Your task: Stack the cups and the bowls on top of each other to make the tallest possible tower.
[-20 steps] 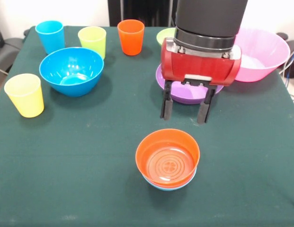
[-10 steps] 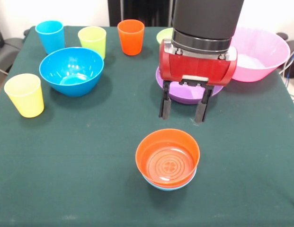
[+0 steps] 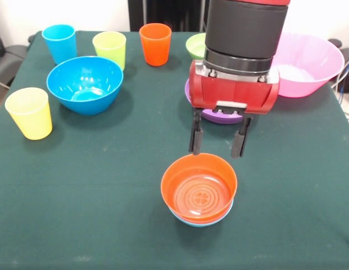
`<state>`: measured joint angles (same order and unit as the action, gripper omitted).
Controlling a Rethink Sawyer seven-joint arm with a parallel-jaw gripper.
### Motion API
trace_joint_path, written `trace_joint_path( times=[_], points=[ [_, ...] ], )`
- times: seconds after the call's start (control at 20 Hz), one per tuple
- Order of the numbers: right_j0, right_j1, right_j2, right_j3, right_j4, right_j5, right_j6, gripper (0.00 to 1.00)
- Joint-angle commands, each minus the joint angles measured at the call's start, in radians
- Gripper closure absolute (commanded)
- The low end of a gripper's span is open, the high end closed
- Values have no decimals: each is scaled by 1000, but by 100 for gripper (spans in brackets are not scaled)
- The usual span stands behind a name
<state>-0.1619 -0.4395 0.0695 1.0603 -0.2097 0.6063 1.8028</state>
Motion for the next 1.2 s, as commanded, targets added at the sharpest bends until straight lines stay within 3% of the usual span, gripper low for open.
trace_joint_path(
  times=[0.05,0.7,1.2],
  points=[
    [-30,89,102,107,-96,-66,-130,0],
    [-15,114,99,130,-102,-143,-44,0],
    [-14,114,96,138,-98,-152,-36,0]
  ],
)
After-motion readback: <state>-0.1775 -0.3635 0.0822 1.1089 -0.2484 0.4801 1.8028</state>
